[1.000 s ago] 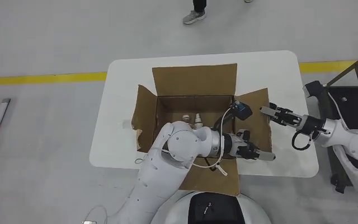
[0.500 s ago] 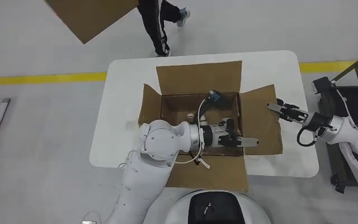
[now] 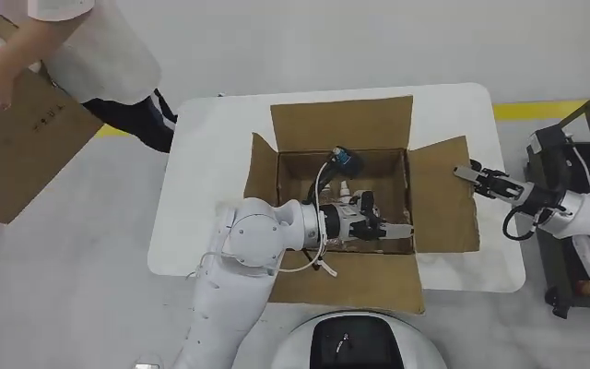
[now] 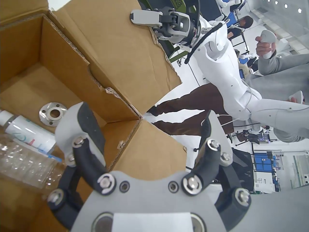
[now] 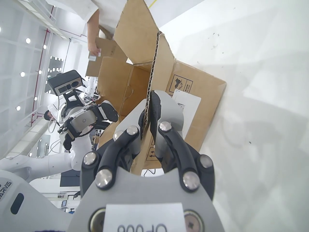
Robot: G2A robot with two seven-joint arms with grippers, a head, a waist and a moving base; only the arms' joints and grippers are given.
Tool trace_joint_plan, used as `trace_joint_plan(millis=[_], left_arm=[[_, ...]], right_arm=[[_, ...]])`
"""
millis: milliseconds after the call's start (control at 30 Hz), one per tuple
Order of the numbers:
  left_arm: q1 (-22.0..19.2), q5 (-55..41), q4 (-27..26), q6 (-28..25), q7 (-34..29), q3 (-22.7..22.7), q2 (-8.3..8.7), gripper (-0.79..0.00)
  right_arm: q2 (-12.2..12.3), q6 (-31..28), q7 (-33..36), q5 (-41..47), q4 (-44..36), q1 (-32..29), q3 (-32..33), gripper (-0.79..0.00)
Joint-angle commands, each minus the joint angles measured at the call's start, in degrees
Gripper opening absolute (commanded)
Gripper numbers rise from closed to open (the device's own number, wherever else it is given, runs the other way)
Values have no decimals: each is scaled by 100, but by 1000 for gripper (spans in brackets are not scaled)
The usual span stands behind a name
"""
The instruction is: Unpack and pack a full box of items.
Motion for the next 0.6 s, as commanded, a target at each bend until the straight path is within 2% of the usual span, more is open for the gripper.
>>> trace_joint_plan(millis=[0, 133, 333, 433, 567], left_arm=[[0, 0, 0, 0, 0, 0, 0, 0], [32, 48, -3, 11, 75, 9, 3, 0], [-58, 1059, -88, 391, 582, 268, 23, 0], [-228, 1740, -45, 793, 574, 429, 30, 0], [-479, 2338, 270, 1660, 321, 663, 0, 0]], right_arm=[[0, -9, -4, -11, 5, 0, -10, -785], [1, -41, -1, -41, 8, 17, -42, -785], [2, -39, -8, -66, 17, 47, -74, -785], [4, -34, -17, -80, 20, 41, -80, -785], [4, -35, -39, -78, 14, 8, -85, -785]])
